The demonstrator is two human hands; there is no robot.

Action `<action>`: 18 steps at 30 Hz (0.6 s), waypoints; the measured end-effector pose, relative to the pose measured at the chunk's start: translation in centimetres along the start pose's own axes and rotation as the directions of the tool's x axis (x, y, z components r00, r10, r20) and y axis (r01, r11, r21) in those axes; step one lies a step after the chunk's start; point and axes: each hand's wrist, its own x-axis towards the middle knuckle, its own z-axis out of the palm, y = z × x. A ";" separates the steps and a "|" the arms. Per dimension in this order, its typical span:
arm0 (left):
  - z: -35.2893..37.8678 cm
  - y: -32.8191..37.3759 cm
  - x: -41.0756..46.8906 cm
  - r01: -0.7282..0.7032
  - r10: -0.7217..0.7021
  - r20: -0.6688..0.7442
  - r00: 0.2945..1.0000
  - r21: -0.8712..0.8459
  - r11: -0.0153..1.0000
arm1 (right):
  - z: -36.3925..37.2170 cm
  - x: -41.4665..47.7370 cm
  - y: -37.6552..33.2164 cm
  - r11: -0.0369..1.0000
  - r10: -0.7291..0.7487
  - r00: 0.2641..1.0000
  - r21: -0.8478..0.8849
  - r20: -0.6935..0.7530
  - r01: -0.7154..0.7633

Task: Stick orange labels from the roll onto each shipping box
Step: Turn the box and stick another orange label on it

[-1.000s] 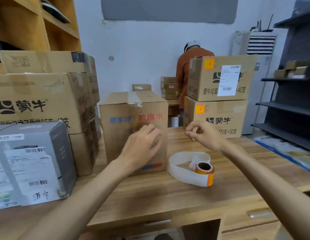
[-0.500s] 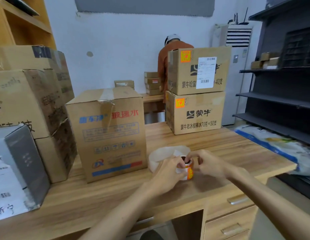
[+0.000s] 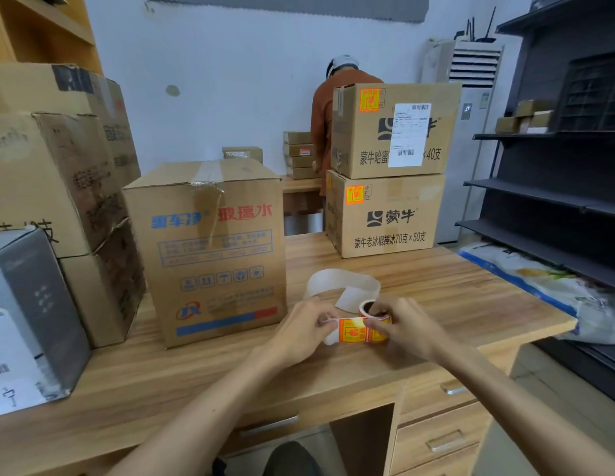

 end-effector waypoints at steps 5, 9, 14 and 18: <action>0.2 0.2 0.0 -0.019 0.020 0.010 1.000 -0.060 0.998 | 0.4 -0.7 0.0 0.999 -0.005 1.000 0.041 -0.025 0.006; 0.6 0.0 -0.1 0.007 -0.007 -0.002 1.000 -0.128 0.992 | 0.5 -1.9 -0.3 0.996 -0.076 0.988 -0.067 -0.138 0.067; 0.9 0.0 -0.1 0.025 -0.028 -0.011 1.000 -0.200 0.980 | 1.8 -3.8 -2.2 0.989 -0.123 0.978 -0.103 -0.166 0.107; 0.8 0.5 -0.2 0.030 -0.036 -0.020 0.999 -0.231 0.973 | 3.0 -4.0 -2.9 0.999 -0.038 0.983 -0.031 -0.178 0.033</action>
